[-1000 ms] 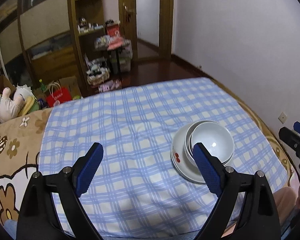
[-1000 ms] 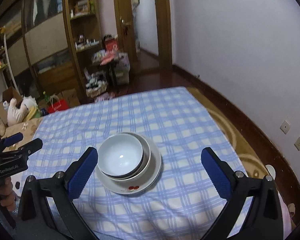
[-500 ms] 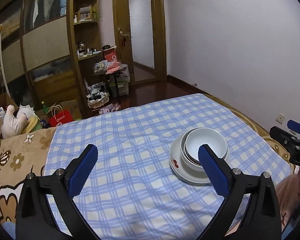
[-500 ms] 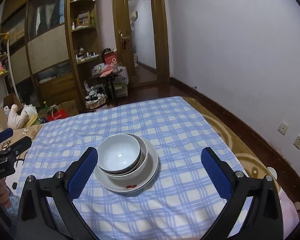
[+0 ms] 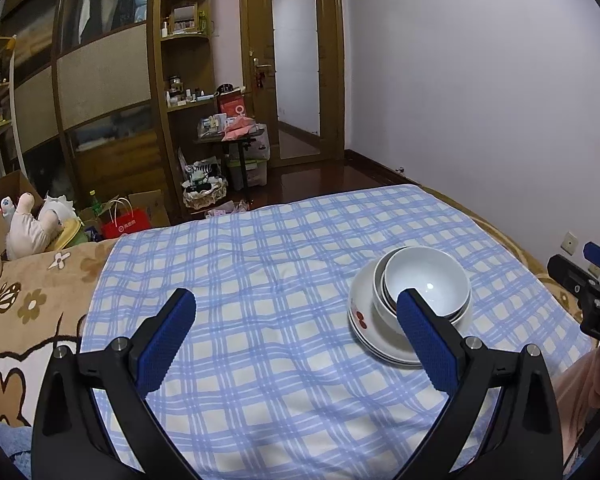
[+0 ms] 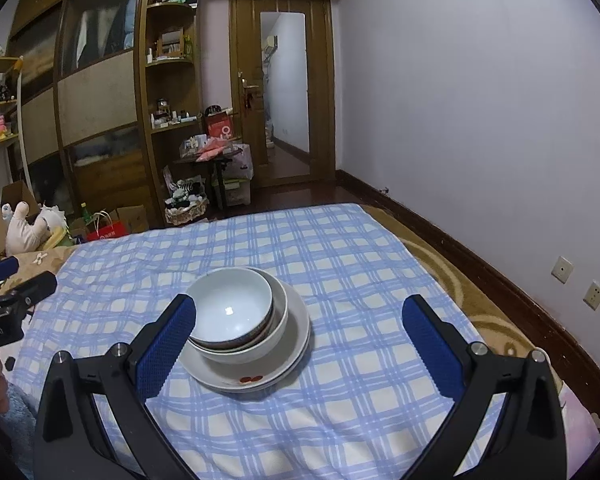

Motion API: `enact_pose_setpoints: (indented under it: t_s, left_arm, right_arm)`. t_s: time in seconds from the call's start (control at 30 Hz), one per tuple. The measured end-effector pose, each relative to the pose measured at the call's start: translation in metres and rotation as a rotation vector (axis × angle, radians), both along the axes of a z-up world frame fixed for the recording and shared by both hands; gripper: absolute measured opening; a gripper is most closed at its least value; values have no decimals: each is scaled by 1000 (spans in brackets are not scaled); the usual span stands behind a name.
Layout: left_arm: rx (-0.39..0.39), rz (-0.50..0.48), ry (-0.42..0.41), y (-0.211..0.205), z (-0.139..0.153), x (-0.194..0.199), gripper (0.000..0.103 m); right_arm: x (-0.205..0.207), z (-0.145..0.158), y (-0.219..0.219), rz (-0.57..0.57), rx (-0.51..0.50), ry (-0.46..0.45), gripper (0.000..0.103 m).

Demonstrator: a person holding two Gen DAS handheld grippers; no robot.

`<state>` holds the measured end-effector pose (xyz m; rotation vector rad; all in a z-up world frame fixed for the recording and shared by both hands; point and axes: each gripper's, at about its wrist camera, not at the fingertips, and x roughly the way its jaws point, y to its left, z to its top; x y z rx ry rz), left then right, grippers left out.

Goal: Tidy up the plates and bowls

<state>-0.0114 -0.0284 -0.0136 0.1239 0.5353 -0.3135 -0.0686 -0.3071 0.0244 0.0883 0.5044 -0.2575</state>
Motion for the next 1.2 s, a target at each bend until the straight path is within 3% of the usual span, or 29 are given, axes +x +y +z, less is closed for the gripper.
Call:
enact_pose_setpoints:
  t_s: [0.33,0.67,1.2]
  left_arm:
    - [37,12,28,-6,-14,7,99]
    - [64,31,55,-8,-19,15,99]
    - [69,32,22,-9,-16,11,99]
  right_arm:
    - [7,-12,-10,-19,46,41,103]
    - [9,-12,-7,-53,5,50,103]
    - [9,-12,-5,-59,-3,40,103]
